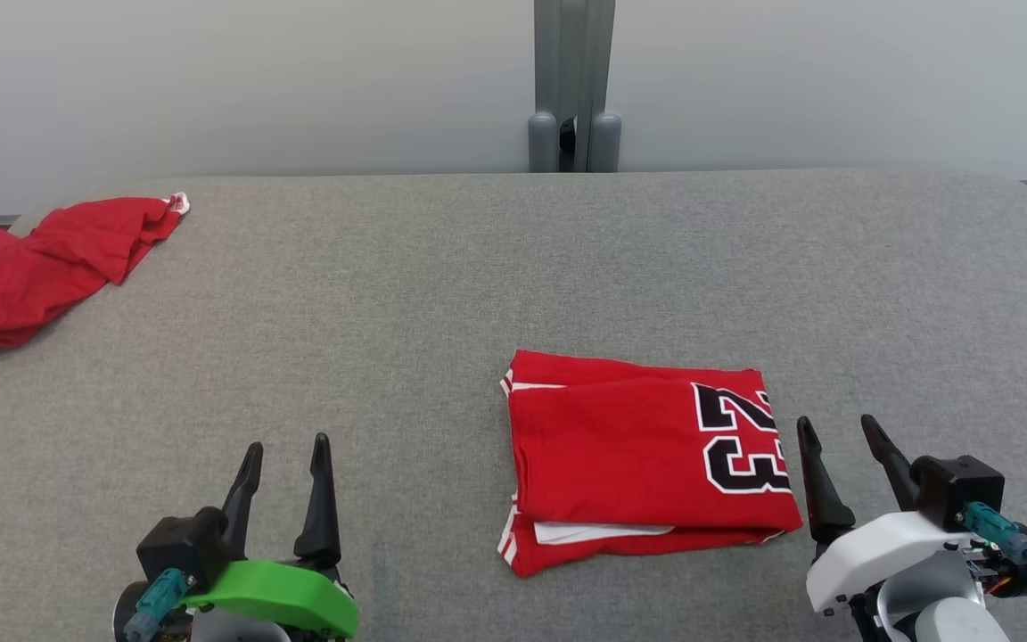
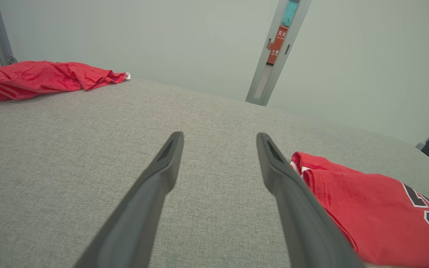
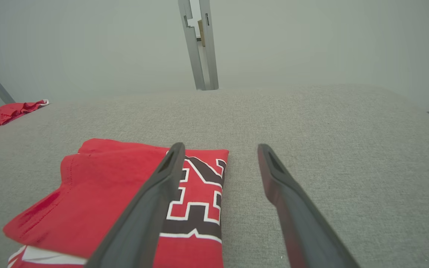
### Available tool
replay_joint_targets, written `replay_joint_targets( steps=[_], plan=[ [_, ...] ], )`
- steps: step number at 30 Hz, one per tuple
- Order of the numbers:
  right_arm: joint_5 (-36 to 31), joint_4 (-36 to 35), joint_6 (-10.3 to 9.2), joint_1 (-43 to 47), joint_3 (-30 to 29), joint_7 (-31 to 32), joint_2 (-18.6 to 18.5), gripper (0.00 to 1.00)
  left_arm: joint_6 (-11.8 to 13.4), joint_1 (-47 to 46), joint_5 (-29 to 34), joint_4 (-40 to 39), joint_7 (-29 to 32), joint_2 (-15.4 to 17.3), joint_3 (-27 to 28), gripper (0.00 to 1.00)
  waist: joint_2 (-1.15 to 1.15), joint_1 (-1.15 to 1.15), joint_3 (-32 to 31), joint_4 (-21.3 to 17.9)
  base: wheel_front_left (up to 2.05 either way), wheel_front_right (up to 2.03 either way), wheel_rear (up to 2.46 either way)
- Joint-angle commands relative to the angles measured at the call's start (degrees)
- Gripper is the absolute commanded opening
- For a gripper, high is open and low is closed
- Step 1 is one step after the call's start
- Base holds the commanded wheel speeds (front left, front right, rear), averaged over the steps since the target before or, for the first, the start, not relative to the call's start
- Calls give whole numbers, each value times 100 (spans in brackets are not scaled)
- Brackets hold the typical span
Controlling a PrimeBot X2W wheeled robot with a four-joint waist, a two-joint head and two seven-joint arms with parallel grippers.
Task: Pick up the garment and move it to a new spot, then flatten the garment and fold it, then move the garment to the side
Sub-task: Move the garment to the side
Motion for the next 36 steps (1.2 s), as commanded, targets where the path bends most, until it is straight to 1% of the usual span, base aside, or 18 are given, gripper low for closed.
replay_joint_targets(
  steps=[1, 11, 19, 23, 29, 30, 31, 32, 33, 34, 35, 36],
  plan=[
    [37, 57, -1, -8, -16, 57, -9, 100, -12, 7, 61, 15, -17, 0, 13, 100, 0, 0, 19, 12, 0, 0, 0],
    [-60, 559, -1, -478, -190, 1064, -7, 100, -33, -168, 95, -22, -17, -13, -2, 100, 0, 0, 268, 208, 0, 0, 0],
    [179, 1038, -1, -936, -232, 1936, -8, 100, -80, -242, 126, -39, -16, -56, 43, 100, 0, 0, 474, 470, 0, 0, 0],
    [200, 1284, -1, -1055, -282, 2145, -11, 100, -108, -244, 140, -31, -10, -85, 61, 100, 0, 0, 538, 586, 0, 0, 0],
    [302, 1654, -1, -1225, -236, 2239, -4, 100, -142, -208, 227, -95, -10, -126, 161, 100, 0, 0, 587, 644, 0, 0, 0],
    [314, 1697, -1, -1252, -219, 2234, -1, 89, -151, -194, 246, -94, -10, -127, 174, 100, 0, 0, 591, 639, 0, 0, 0],
    [313, 1748, -1, -1293, -198, 2228, -1, 45, -161, -177, 263, -94, -10, -132, 186, 100, 0, 0, 594, 629, 0, 0, 0],
    [316, 1778, -1, -1329, -180, 2209, -1, 34, -162, -168, 278, -90, -10, -136, 189, 100, 0, 0, 597, 618, 0, 0, 0],
    [321, 1813, -1, -1378, -159, 2186, -10, 14, -172, -159, 287, -85, -10, -143, 189, 100, 0, 0, 602, 595, 0, 0, 0],
    [320, 1827, -1, -1417, -144, 2140, -26, 4, -178, -154, 303, -76, -10, -150, 184, 100, 0, 0, 606, 573, 0, 0, 0],
    [316, 1839, -1, -1466, -136, 2090, -45, 0, -187, -149, 318, -73, -10, -153, 185, 100, 0, 0, 613, 536, 0, 0, 0],
    [307, 1845, -2, -1508, -127, 2046, -62, 0, -193, -142, 326, -72, -10, -152, 194, 100, 0, 0, 622, 494, 0, 0, 0]
  ],
)
